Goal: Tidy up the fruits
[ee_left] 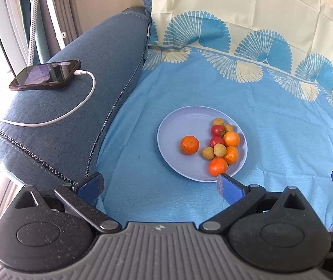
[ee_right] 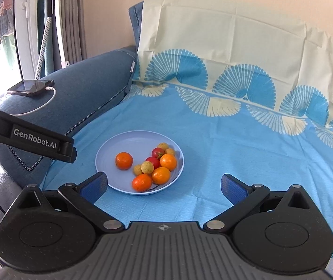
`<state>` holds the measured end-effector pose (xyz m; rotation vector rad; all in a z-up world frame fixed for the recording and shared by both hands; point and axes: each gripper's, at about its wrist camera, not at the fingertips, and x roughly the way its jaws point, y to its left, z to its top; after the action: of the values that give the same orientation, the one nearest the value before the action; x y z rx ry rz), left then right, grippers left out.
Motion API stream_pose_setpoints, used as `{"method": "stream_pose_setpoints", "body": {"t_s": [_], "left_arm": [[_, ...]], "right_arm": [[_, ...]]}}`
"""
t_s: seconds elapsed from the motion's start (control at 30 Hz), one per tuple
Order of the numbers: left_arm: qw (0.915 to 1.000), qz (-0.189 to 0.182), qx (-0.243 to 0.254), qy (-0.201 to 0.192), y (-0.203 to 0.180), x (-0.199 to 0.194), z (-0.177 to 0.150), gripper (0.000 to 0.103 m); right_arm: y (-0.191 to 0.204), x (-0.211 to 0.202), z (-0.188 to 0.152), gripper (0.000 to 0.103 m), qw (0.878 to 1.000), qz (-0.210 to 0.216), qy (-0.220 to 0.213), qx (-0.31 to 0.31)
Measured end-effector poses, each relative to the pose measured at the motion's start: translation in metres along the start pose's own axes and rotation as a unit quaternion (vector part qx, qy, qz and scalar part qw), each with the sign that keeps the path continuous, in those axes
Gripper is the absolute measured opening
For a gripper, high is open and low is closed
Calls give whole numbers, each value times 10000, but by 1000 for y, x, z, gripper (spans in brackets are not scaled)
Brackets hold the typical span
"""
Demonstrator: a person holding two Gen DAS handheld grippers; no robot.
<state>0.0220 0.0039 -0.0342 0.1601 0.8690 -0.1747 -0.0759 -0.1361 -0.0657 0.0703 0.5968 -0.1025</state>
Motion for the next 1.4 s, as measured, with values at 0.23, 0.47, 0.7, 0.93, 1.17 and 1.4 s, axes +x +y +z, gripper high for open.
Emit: {"method": "stream_pose_setpoints", "body": {"t_s": [0.23, 0.47, 0.7, 0.93, 1.17, 1.4], "left_arm": [[9999, 4, 88, -59, -3, -5, -2, 103], [9999, 9, 104, -58, -3, -5, -2, 103], [9999, 8, 124, -34, -3, -2, -2, 103], [9999, 26, 145, 12, -2, 1, -2, 103], [9998, 48, 172, 17, -3, 2, -2, 103], [9998, 82, 204, -21, -3, 1, -3, 103]], "right_arm": [[-2, -7, -1, 102, 10000, -28, -73, 22], [-1, -9, -2, 102, 10000, -24, -76, -4], [1, -7, -2, 102, 10000, -41, -58, -5], [1, -6, -2, 102, 10000, -34, -32, -21], [1, -4, -3, 102, 10000, -31, -9, -30], [1, -3, -2, 102, 10000, -25, 2, -37]]}}
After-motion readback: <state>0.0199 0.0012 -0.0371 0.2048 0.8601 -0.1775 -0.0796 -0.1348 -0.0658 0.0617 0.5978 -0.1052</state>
